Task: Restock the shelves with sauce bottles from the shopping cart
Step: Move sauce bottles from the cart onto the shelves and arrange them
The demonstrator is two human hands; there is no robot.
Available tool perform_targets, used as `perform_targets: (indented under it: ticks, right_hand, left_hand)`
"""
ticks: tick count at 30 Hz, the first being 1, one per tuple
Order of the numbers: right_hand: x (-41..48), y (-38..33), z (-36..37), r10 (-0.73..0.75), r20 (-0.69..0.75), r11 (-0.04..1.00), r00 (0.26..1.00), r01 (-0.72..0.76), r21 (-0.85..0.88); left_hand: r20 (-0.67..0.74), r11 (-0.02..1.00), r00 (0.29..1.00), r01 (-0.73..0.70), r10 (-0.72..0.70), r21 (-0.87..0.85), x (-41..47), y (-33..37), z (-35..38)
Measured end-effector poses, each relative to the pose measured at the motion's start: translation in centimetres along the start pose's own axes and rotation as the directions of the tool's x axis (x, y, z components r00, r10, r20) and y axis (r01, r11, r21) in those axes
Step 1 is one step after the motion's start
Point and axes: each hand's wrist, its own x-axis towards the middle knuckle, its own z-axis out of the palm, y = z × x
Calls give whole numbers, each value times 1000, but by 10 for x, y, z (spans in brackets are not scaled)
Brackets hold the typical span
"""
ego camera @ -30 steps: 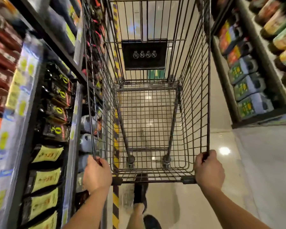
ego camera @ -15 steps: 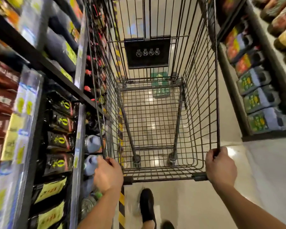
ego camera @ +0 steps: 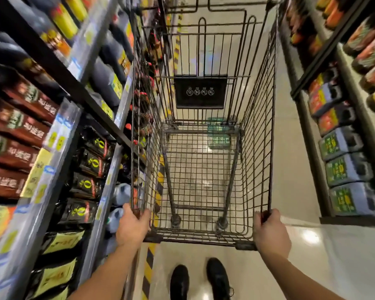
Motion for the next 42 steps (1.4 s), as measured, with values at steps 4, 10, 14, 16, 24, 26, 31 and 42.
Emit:
perform_targets:
  ticks: [4,10,14,16,24,26,31,42]
  right_hand:
    - [-6,-6,-22,-45,4,999,999,45,28]
    - [-30,-79,-73,-439,-80,894,895,444,63]
    - [-72,-161,-102,-681,-75,699,728,677,230]
    - [-101,-201,-115,-774,-55,579,630,741,340]
    - [-256,-302,-145,-961,-178,83,212,835,544]
    - [-301,-314,-149,-976,-170,11,137,809,588]
    - [-419,-321,-155,-973,-224,-185,-53,758,625]
    - [-651,-260,-151,-869,-240,-475,-433,591,652]
  left_hand:
    - [-12,996,999,-52,52,-72,-23,4,-30]
    - [-144,960,968,-230,208,-160,-65,36,-89]
    - [-290,916,916,-343,278,-209,-102,54,-150]
    - [-358,889,888,-387,288,-246,-122,55,-186]
    - [-619,874,760,-423,200,-237,-210,1,-309]
    - [-684,867,715,-424,144,-261,-235,-24,-333]
    - [-826,863,559,-449,68,-233,-304,-97,-383]
    - [-943,921,280,-289,-182,-263,-462,-278,-430]
